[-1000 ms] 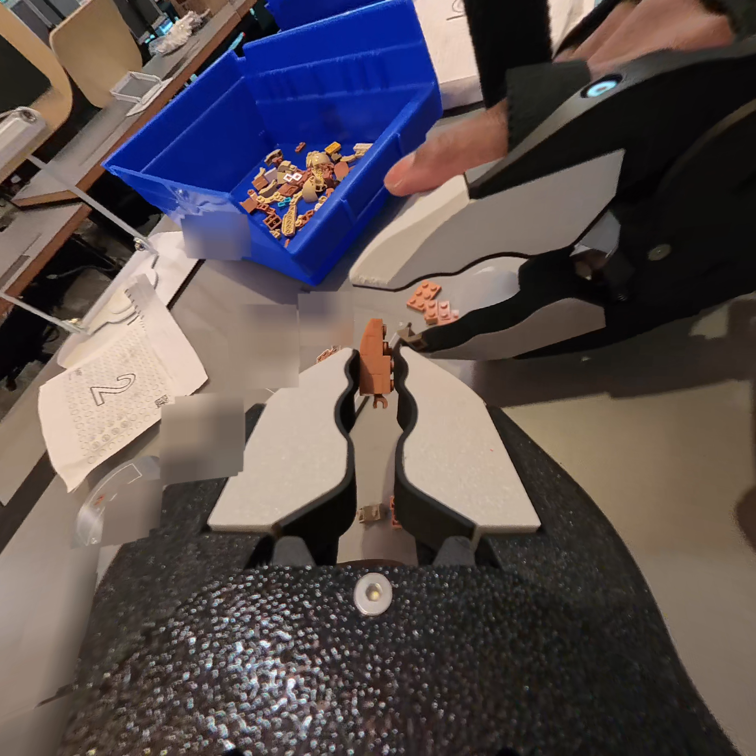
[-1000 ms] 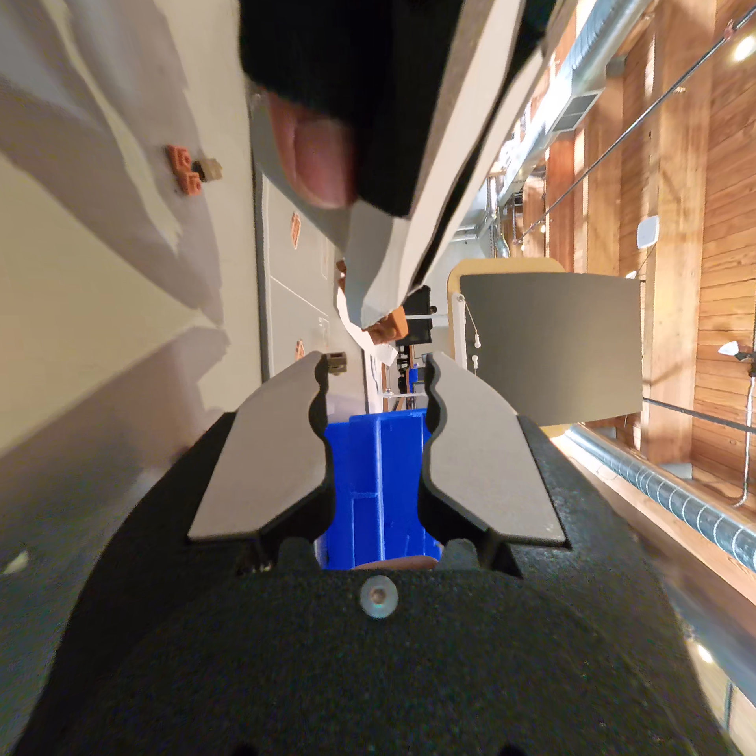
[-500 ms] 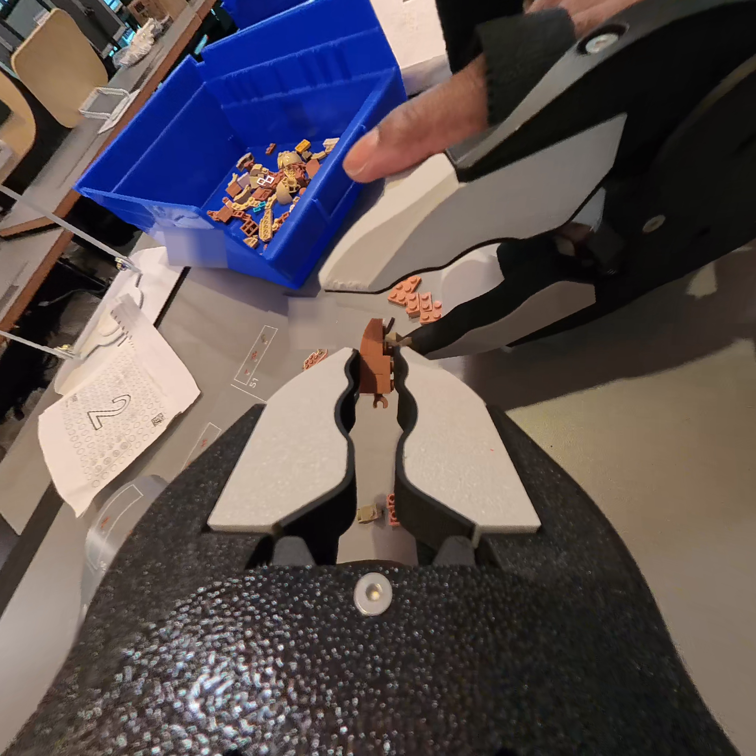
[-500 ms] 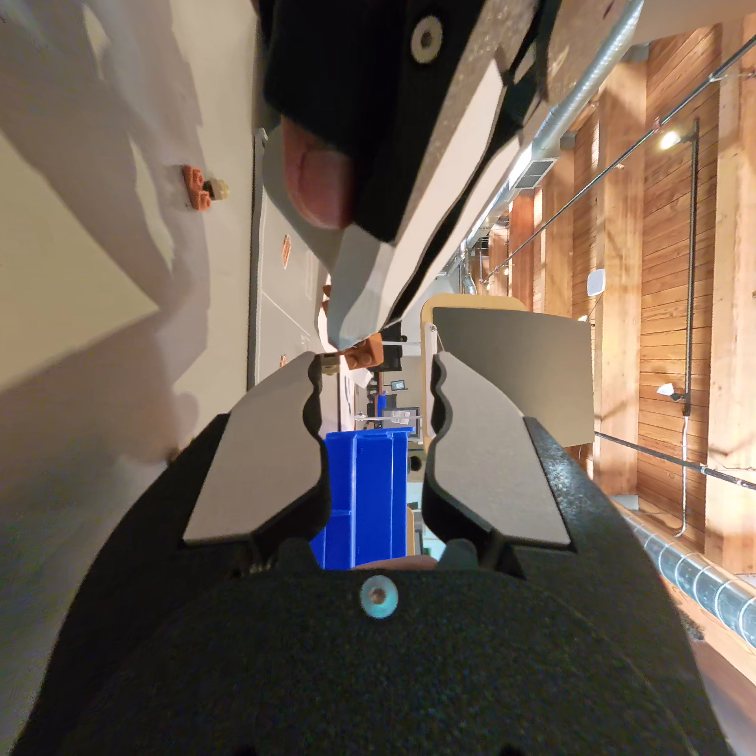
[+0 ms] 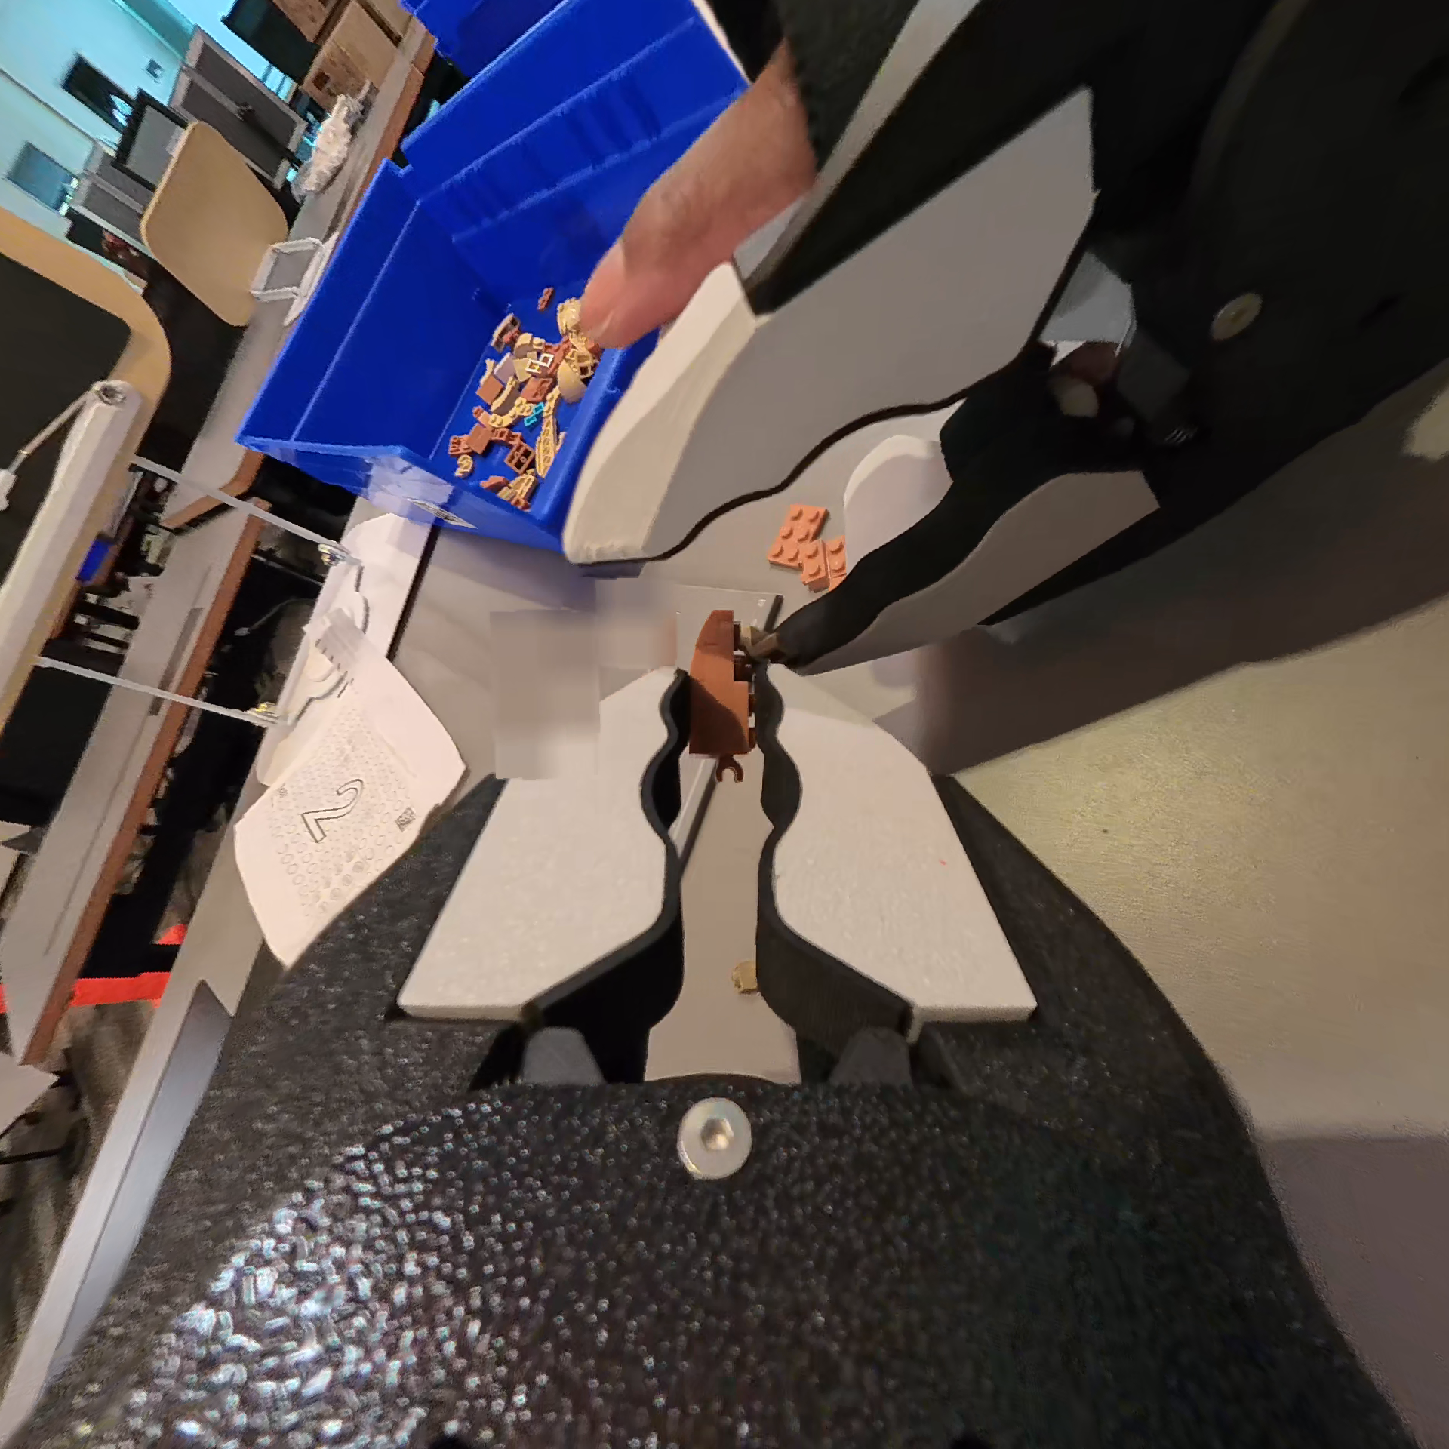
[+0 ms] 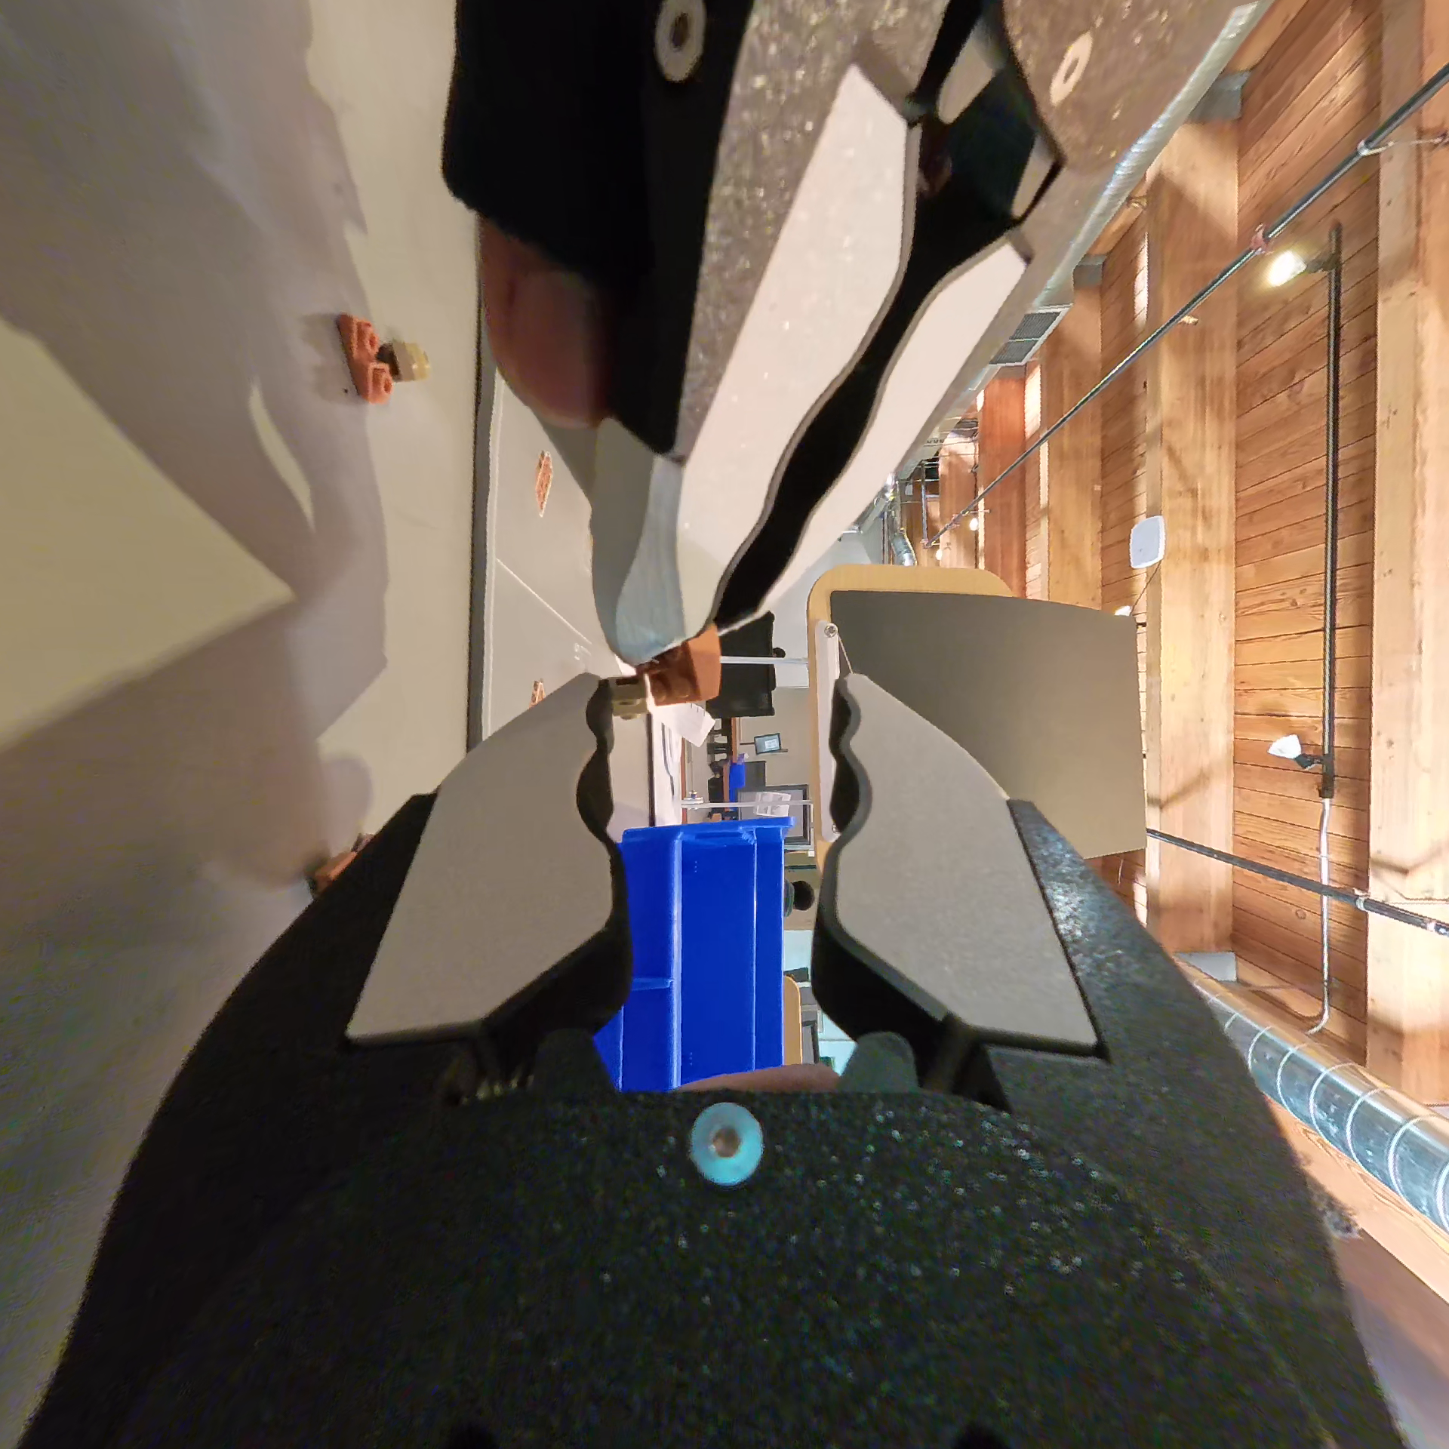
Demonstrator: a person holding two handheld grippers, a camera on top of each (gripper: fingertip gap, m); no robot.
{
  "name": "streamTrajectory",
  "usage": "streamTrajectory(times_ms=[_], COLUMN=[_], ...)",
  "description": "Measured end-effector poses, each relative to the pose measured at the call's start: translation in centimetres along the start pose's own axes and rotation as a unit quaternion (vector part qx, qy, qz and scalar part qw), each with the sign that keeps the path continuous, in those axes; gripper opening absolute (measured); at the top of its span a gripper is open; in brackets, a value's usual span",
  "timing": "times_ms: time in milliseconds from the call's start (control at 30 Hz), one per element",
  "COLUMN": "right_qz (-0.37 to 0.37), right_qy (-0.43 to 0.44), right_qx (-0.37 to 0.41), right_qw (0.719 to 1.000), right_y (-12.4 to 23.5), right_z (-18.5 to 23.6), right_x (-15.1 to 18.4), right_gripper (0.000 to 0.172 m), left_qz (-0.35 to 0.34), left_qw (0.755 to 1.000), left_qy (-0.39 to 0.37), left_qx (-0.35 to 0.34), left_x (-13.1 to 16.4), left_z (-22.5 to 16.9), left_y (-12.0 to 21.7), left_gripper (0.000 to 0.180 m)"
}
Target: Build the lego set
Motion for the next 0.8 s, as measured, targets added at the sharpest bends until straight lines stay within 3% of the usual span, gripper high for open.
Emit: streamTrajectory(times_ms=[233,433,800], right_qz=[-0.007,-0.045,-0.046], right_qy=[-0.003,0.025,0.012], right_qx=[-0.005,-0.009,-0.029], right_qw=[1.0,0.999,0.998], right_y=[0.0,0.4,0.4], right_z=[0.0,0.2,0.4], right_x=[0.2,0.2,0.2], right_gripper=[0.054,0.054,0.055], left_qz=[-0.007,-0.004,0.015], left_qw=[1.0,0.999,0.992], left_qy=[-0.004,-0.01,-0.123], left_qx=[-0.011,0.037,-0.023], left_x=[0.0,0.3,0.1], left_z=[0.4,0.0,-1.1], left_y=[0.3,0.1,-0.2], left_gripper=[0.015,0.015,0.015])
Point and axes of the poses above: each gripper's, where its closed fingertips meet, y back along the fingers, x out of its underside, z = x × y across the jaws, the point moved 9 cm from there along y, back along the fingers, and after that the axes turned 6 degrees about z, right-handed, at the moved point
